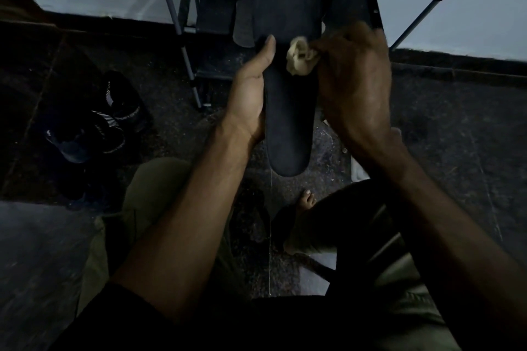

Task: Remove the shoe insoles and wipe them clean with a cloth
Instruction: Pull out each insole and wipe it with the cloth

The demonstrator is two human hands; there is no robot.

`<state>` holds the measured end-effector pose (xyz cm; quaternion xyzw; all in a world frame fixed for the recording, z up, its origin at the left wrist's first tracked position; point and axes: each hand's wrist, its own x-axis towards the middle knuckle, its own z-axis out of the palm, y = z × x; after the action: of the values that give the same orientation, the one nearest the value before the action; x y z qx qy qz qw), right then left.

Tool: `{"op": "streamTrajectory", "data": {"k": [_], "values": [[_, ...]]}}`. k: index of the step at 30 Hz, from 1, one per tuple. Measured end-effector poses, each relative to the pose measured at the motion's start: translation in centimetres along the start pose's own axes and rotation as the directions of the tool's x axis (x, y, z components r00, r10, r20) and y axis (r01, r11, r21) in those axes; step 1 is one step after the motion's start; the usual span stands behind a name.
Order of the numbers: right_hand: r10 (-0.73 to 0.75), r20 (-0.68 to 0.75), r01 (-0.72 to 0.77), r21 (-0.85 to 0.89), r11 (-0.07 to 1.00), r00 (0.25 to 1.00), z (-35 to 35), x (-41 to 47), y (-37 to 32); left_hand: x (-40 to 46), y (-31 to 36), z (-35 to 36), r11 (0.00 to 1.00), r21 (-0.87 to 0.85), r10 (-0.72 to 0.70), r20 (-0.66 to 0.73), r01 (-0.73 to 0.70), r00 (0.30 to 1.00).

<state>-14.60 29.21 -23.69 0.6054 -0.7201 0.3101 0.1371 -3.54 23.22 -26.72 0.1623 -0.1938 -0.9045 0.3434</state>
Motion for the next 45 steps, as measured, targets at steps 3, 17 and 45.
{"op": "streamTrajectory", "data": {"k": [3, 17, 45], "values": [[-0.067, 0.078, 0.062, 0.061, 0.996, 0.995, -0.2, -2.6, -1.1, -0.2, -0.1, -0.2, 0.998, -0.030, -0.058, 0.052, 0.060, 0.997], [-0.045, 0.127, 0.033, 0.091, 0.995, 0.991, -0.6, -2.9, -1.8, -0.2, -0.5, -0.2, 0.998, 0.017, -0.059, -0.043, 0.059, 0.997], [0.265, 0.061, -0.270, 0.337, 0.902, 0.962, -1.0, -0.4, 0.4, -0.7, -1.0, 0.7, 0.988, 0.154, -0.008, -0.046, 0.015, 0.999]]}}
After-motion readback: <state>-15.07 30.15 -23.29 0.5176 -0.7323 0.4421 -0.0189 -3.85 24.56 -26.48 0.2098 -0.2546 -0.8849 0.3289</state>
